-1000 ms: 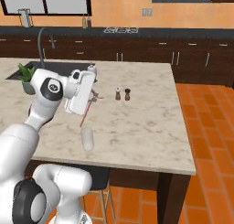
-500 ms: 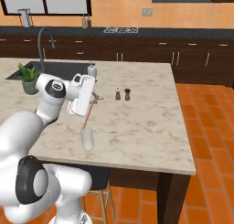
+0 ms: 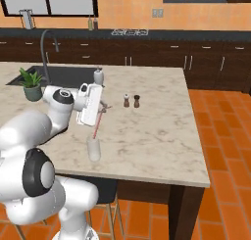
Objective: Take a straw from the drawer in front and place it inside the glass cup on the dining counter.
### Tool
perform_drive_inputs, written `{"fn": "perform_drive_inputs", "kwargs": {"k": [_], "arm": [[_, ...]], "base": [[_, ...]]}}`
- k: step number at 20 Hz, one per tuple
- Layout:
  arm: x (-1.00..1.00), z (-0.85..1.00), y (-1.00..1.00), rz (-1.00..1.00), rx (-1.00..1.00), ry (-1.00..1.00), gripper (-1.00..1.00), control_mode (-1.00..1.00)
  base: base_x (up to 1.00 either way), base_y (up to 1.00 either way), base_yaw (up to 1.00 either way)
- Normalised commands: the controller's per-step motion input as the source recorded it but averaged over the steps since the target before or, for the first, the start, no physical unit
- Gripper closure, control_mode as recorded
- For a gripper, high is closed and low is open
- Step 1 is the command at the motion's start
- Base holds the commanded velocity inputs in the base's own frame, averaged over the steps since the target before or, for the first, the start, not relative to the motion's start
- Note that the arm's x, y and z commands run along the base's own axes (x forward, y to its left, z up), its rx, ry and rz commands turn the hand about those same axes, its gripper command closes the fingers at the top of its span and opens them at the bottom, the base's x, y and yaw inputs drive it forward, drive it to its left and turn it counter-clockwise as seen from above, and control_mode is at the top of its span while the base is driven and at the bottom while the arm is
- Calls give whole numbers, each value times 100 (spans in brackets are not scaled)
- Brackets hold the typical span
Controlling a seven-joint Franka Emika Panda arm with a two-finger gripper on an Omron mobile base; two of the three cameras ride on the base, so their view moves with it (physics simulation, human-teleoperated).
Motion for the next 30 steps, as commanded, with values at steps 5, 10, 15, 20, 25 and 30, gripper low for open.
{"fn": "perform_drive_inputs", "kwargs": {"k": [5,10,15,20,25,30], "arm": [[30,-15,18,0,-2,1,100,-100],[33,-20,9,0,-3,0,100,-100],[12,-28,2,0,-3,1,100,-100],[-32,-33,0,0,0,7,100,-100],[-11,-47,0,0,0,10,100,-100],[-1,-50,0,0,0,9,100,-100]], "base": [[0,0,0],[0,0,0],[0,0,0],[0,0,0],[0,0,0],[0,0,0]]}}
